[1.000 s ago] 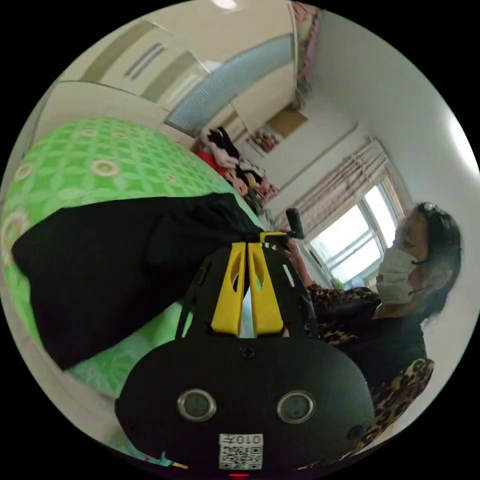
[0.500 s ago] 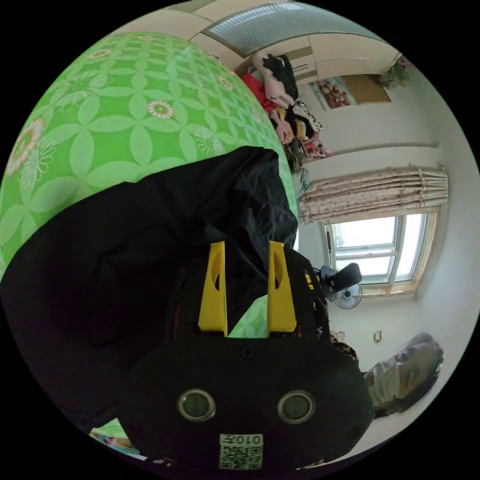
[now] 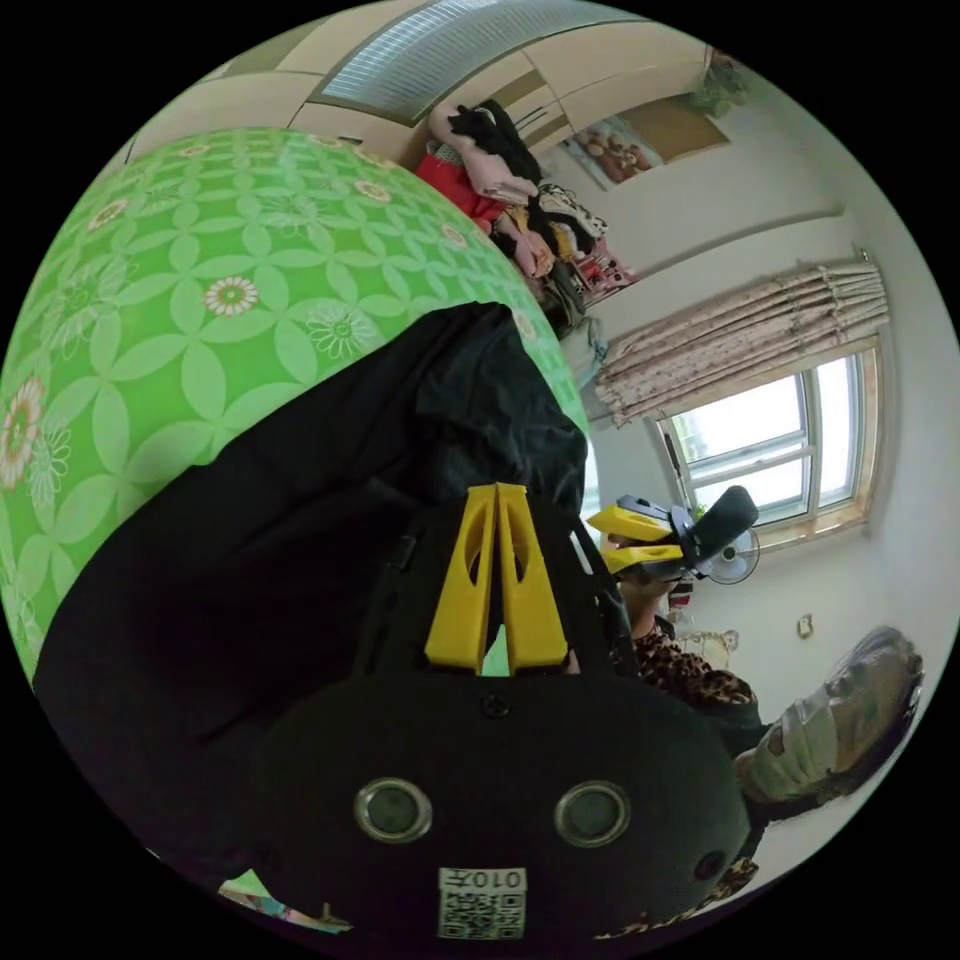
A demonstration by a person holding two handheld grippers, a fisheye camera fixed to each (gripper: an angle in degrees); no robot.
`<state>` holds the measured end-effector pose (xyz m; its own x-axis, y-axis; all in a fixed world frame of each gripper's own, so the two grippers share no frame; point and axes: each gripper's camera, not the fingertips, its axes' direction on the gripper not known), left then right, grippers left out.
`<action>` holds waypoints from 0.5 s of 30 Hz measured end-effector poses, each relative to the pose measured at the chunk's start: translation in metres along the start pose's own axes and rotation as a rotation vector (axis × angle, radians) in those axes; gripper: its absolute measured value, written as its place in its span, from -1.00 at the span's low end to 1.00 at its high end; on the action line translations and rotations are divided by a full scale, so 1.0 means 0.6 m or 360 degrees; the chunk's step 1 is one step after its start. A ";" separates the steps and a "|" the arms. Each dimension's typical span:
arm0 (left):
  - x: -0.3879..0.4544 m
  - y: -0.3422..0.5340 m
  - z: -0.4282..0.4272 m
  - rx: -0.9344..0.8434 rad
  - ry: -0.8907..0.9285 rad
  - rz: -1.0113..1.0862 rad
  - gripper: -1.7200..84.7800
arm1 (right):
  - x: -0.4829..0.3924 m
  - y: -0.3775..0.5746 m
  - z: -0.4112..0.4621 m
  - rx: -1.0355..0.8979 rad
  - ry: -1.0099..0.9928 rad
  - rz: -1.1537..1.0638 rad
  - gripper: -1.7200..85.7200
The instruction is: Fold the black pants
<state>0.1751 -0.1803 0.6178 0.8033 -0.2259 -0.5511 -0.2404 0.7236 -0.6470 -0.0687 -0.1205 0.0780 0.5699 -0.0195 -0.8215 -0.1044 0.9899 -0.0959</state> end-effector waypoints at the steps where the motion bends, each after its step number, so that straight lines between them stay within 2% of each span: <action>1: 0.006 -0.002 -0.001 0.0009 0.0015 0.0012 -0.97 | -0.006 -0.009 0.009 -0.0042 0.0049 -0.0010 -0.73; 5: 0.015 0.003 -0.028 0.0114 0.0047 0.0025 -0.97 | -0.040 -0.059 0.061 -0.0216 0.0365 -0.0016 -0.74; 10: -0.033 0.033 -0.050 0.0150 0.0016 -0.0121 -0.97 | -0.063 -0.089 0.108 -0.0430 0.0493 -0.0140 -0.76; 15: -0.077 0.062 -0.073 0.0206 0.0068 -0.0221 -0.96 | -0.031 -0.096 0.030 -0.0266 0.0765 -0.0074 -0.90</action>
<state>0.1051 -0.1713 0.5959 0.7996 -0.3549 -0.4845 -0.0545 0.7606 -0.6470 -0.0587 -0.1749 0.1086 0.1419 -0.1644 -0.9761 -0.2392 0.9512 -0.1949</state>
